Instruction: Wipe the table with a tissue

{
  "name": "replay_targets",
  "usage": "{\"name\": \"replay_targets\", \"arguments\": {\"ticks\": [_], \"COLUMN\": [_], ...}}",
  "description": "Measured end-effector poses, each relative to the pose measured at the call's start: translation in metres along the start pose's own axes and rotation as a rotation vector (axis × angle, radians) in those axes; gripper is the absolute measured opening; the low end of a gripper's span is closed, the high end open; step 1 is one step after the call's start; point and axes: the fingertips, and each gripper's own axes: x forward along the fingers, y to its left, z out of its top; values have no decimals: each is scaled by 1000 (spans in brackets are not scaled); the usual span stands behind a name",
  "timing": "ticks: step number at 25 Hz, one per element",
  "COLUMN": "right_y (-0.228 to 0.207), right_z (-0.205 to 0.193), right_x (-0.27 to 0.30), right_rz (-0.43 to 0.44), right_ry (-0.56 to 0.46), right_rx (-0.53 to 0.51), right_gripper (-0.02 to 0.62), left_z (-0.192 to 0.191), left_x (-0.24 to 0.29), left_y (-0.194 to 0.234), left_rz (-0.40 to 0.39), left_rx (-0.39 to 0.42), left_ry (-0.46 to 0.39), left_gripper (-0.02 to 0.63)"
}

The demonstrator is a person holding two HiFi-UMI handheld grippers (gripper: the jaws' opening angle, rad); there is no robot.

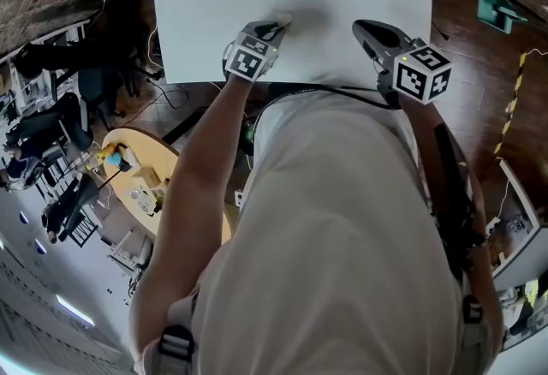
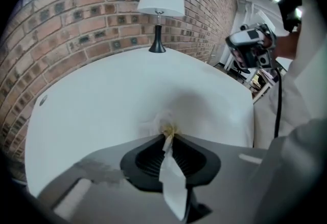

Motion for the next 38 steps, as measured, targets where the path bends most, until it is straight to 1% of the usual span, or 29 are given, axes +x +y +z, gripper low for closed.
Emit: {"name": "replay_targets", "arguments": {"ticks": [2, 5, 6, 7, 9, 11, 12, 14, 16, 19, 23, 26, 28, 32, 38], "right_y": [3, 11, 15, 20, 29, 42, 52, 78, 101, 126, 170, 197, 211, 230, 235], "right_z": [-3, -4, -5, -7, -16, -26, -28, -26, -24, -29, -34, -34, -32, -36, -54], "right_x": [-1, 0, 1, 1, 2, 15, 29, 54, 60, 60, 77, 80, 73, 65, 74], "right_rz": [-7, -17, -21, -28, -54, -60, -43, 20, 74, 103, 132, 148, 155, 136, 116], "right_ry": [-2, -9, -10, -7, 7, 23, 29, 40, 53, 82, 73, 36, 1, -55, -47], "right_rx": [0, -13, -21, -31, -58, -93, -114, -152, -188, -260, -359, -406, -427, -423, -378], "right_gripper": [9, 9, 9, 9, 9, 9, 9, 9, 9, 9, 9, 9, 9, 8, 8], "left_z": [0, -9, -13, -16, -25, -44, -44, -31, -17, -8, -10, -14, -15, -25, -44], "left_x": [-2, -12, -16, -19, -20, -31, -46, -83, -109, -126, -170, -200, -214, -230, -241], "left_y": [16, 40, 45, 45, 35, 35, 41, 49, 34, 3, -7, -10, -20, -37, -41], "left_rz": [54, 159, 181, 183, 153, 135, 138, 167, 184, 142, 114, 110, 95, 55, -2], "left_rx": [-75, -212, -236, -249, -270, -304, -313, -321, -348, -394, -387, -378, -360, -313, -327], "left_ry": [-8, -2, -7, -28, -88, -140, -191, -290, -357, -475, -613, -684, -720, -758, -809], "left_gripper": [55, 55, 55, 55, 55, 55, 55, 55, 55, 55, 55, 55, 55, 55, 55]}}
